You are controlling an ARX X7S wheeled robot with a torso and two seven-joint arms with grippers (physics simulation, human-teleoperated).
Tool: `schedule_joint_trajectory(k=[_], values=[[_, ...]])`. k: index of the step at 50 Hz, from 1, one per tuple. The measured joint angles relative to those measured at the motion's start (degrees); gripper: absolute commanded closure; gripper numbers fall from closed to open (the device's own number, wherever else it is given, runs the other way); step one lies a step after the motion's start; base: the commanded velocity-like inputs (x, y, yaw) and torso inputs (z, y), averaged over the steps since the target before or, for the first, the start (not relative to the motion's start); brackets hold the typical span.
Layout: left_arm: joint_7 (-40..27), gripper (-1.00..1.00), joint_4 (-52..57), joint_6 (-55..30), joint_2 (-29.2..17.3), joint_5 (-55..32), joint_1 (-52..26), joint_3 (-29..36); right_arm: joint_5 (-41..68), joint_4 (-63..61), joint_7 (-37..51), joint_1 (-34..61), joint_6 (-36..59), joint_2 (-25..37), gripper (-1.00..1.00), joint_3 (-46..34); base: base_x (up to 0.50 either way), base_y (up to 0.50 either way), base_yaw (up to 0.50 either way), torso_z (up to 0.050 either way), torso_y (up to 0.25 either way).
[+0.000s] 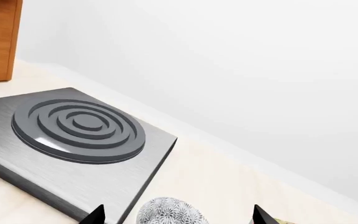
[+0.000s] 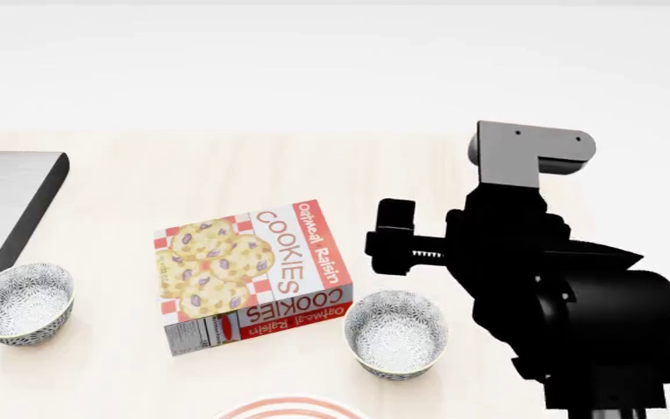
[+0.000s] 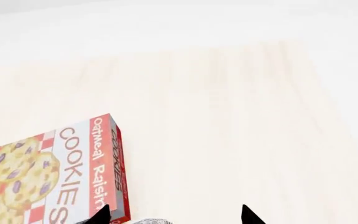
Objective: Pick the akita bowl next to the plate and place it on the plate.
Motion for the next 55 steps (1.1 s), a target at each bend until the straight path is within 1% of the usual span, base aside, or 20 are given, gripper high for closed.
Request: schedule_joint_trajectory(k=[20, 36, 44, 55], values=[[-0.3, -1.00, -0.1, 0.4, -0.3, -0.3, 0.0, 0.4, -3.5, 22.5, -7.7, 8.1, -6.0, -1.9, -1.00, -5.0, 0.00, 0.00, 0.00, 0.000, 0.000], [-0.5, -1.00, -0.1, 0.7, -0.5, -0.6, 0.2, 0.7, -6.4, 39.8, -11.7, 14.0, -12.9, -3.9, -1.00, -6.9, 0.00, 0.00, 0.00, 0.000, 0.000], [-0.7, -1.00, -0.1, 0.8, -0.7, -0.8, 0.2, 0.8, -8.9, 44.6, -13.0, 15.4, -14.1, -4.6, -1.00, -5.9, 0.00, 0.00, 0.00, 0.000, 0.000], [-0.9, -1.00, -0.1, 0.9, -0.8, -1.0, 0.3, 1.0, -13.6, 47.2, -15.0, 15.7, -13.2, -5.3, -1.00, -2.2, 0.00, 0.00, 0.00, 0.000, 0.000]])
